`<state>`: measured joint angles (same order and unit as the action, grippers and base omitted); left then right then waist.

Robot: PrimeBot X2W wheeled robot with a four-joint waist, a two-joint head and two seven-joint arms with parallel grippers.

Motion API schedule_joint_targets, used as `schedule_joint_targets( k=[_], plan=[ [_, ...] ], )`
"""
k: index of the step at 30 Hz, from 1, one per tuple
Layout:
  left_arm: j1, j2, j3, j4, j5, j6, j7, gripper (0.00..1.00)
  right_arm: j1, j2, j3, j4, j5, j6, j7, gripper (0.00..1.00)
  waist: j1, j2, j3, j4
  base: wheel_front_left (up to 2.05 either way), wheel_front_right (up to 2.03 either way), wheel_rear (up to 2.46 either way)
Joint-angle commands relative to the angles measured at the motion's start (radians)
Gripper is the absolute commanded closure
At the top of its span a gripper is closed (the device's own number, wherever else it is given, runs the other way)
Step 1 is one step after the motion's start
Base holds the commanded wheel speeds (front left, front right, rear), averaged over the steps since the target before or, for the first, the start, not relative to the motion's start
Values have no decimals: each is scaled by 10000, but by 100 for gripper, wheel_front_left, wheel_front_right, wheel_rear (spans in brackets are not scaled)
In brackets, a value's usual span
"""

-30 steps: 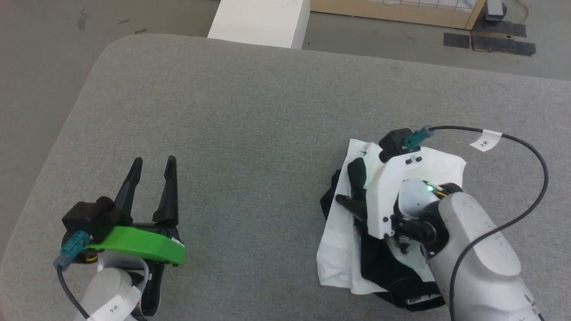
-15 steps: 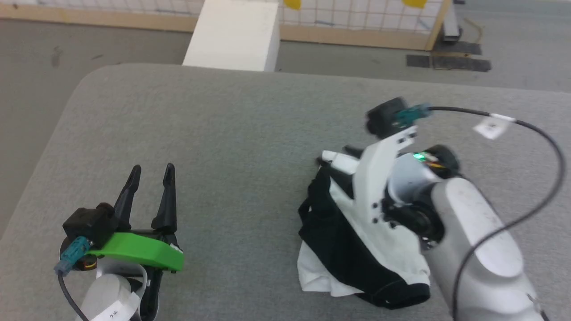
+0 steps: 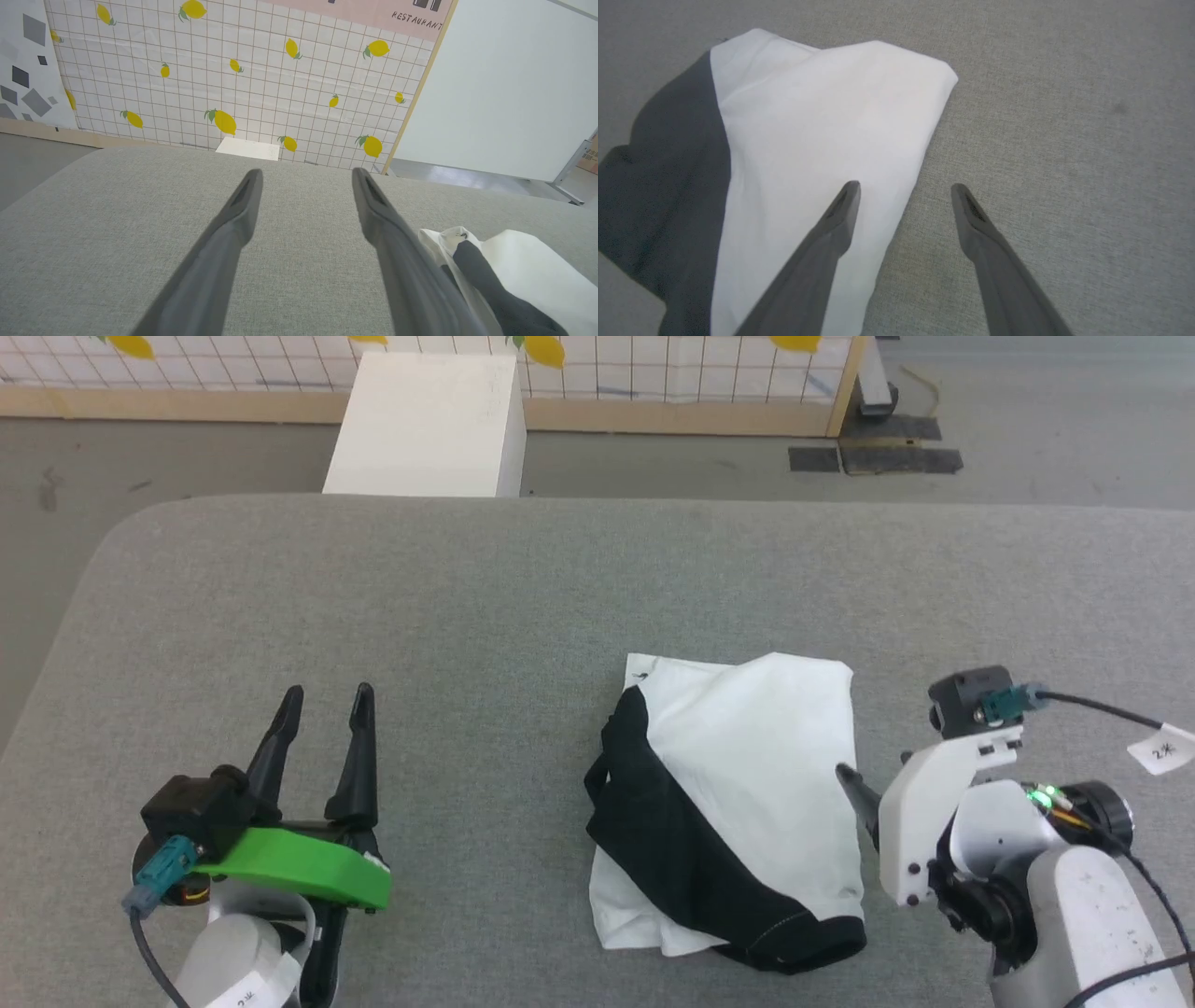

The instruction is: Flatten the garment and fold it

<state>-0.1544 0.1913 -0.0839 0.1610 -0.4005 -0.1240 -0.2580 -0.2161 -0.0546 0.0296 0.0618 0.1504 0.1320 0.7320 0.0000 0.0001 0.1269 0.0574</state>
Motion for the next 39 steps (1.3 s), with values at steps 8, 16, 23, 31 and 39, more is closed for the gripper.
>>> schedule_joint_targets(
  k=[8,16,23,31,39],
  plan=[
    [-123,82,-196,111,-183,-66,-38,0,119,41,198,1165,531,-13,-318,0,0,-1,338,363,0,0,0],
    [-221,123,-282,189,-300,-67,-38,0,-58,42,215,2266,47,-13,-416,0,0,-1,504,526,0,0,0],
    [-303,132,-335,249,-363,-67,-38,0,-238,42,326,2751,-149,-13,-278,100,0,-1,504,583,0,0,0],
    [-72,113,-69,73,-331,-67,-38,0,-392,-712,1309,1878,-202,-13,492,100,0,-1,274,-141,0,0,0],
    [-1,150,142,-432,-237,-67,-38,0,-598,-3903,2718,157,1014,-13,2013,100,0,-1,859,-1995,0,0,0]
  ],
)
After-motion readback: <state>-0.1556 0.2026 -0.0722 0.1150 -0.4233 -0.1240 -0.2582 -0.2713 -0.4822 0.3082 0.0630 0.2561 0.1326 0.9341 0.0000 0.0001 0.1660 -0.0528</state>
